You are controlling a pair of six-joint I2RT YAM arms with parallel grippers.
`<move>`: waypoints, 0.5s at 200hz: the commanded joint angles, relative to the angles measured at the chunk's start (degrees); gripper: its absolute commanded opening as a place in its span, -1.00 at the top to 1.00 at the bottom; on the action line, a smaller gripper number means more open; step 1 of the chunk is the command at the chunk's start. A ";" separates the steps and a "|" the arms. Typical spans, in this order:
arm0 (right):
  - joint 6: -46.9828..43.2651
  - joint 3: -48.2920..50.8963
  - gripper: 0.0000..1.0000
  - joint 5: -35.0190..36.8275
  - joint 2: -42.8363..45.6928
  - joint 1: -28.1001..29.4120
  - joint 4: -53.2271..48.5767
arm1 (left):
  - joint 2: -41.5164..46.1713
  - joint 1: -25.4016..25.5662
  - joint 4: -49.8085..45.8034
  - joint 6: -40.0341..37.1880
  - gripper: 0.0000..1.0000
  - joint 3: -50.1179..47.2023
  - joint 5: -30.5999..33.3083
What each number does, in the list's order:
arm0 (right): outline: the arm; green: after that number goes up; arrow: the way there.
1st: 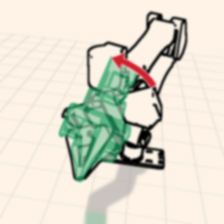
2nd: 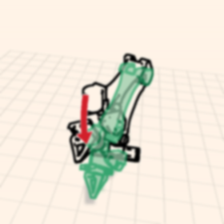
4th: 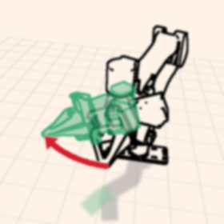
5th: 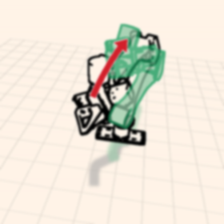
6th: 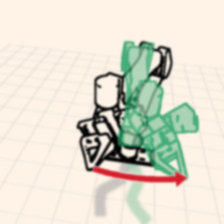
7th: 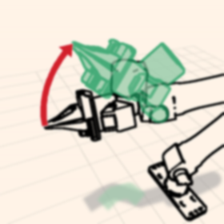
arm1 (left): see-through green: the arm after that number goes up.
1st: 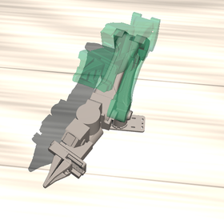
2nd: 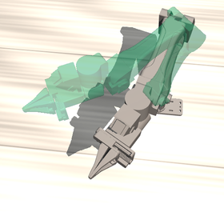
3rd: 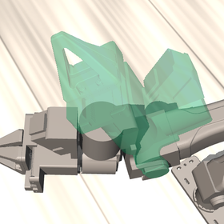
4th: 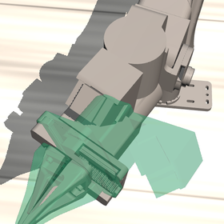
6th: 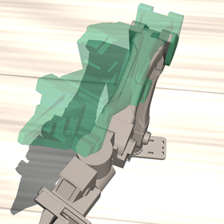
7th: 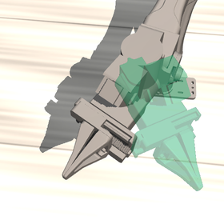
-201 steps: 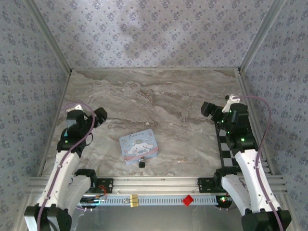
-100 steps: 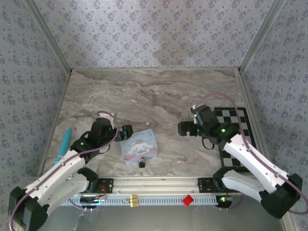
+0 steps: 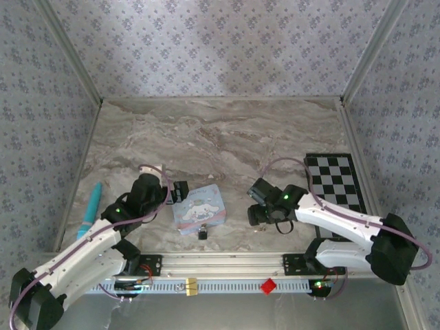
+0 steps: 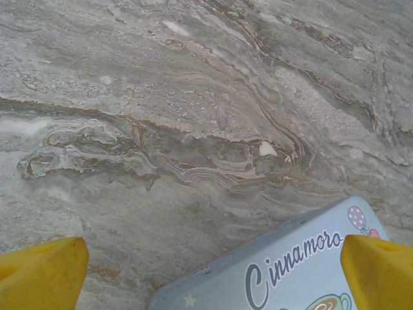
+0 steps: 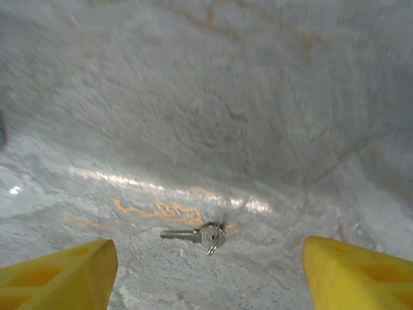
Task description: Unlock a padlock with a key
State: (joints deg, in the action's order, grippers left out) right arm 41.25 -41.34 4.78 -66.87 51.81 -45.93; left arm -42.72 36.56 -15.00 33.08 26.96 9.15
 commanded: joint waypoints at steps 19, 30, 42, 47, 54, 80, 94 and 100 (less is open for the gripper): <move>7.21 4.32 -0.31 -6.47 -1.03 -0.69 4.58 | 0.17 0.51 2.55 -0.21 -1.00 -0.31 1.73; 7.61 4.72 -0.25 -6.52 -1.37 -1.40 4.71 | 0.12 0.50 2.74 -0.12 -1.00 -0.49 1.87; 7.76 5.08 -0.20 -6.46 -1.68 -2.20 4.77 | 0.12 0.41 3.07 0.13 -0.99 -0.77 1.90; 7.83 5.34 -0.17 -6.58 -1.75 -2.54 5.10 | 0.13 0.49 3.20 0.22 -1.00 -0.93 1.81; 7.83 5.77 -0.13 -6.86 -1.81 -3.04 5.94 | 0.22 0.45 3.38 0.36 -1.00 -0.98 1.72; 8.22 7.36 -0.02 -7.68 -2.20 -3.90 8.38 | 0.18 0.45 3.58 0.58 -1.00 -1.21 1.77; 8.44 7.68 0.02 -7.45 -2.39 -4.04 8.75 | 0.27 0.49 3.49 0.67 -0.99 -1.30 1.89; 8.52 7.83 0.04 -7.33 -2.61 -4.13 8.82 | 0.35 0.49 3.50 0.67 -1.00 -1.37 1.93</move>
State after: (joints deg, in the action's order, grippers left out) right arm 48.27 -34.46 -2.02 -68.79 48.10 -38.17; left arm -42.81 36.56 -12.97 33.12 25.76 9.93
